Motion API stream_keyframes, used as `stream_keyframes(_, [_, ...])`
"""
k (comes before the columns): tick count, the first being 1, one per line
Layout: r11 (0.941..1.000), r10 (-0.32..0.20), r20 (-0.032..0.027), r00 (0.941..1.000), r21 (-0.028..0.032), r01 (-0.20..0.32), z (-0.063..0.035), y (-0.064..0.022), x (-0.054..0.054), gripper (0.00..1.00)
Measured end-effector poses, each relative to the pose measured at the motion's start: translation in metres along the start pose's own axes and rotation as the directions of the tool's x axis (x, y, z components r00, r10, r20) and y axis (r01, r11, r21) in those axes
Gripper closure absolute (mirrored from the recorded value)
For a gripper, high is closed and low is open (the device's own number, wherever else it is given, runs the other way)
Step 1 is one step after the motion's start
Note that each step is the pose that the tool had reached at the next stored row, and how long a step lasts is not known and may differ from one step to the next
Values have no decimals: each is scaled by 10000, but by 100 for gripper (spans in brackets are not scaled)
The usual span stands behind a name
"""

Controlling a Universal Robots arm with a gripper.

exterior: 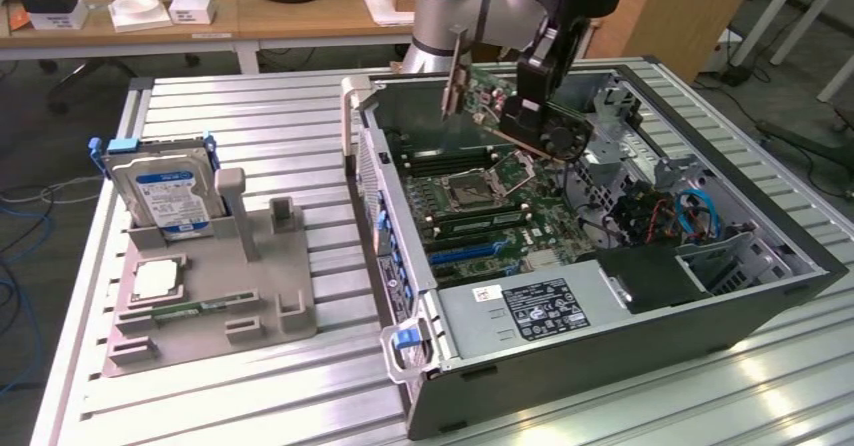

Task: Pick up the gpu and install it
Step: 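Insert the gpu into the slot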

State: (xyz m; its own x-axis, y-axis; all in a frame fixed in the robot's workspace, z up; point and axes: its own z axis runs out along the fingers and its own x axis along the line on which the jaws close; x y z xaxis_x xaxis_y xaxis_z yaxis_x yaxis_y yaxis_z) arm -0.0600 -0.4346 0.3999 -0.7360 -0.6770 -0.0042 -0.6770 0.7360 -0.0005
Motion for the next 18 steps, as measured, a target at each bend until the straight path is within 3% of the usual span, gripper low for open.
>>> stream_keyframes(10, [9939, -1100, 1, 9939, -5, 1100, 1, -3, -3, 74])
stream_keyframes(18, [9782, -2078, 2, 9782, -9, 2078, 1, -8, -8, 74])
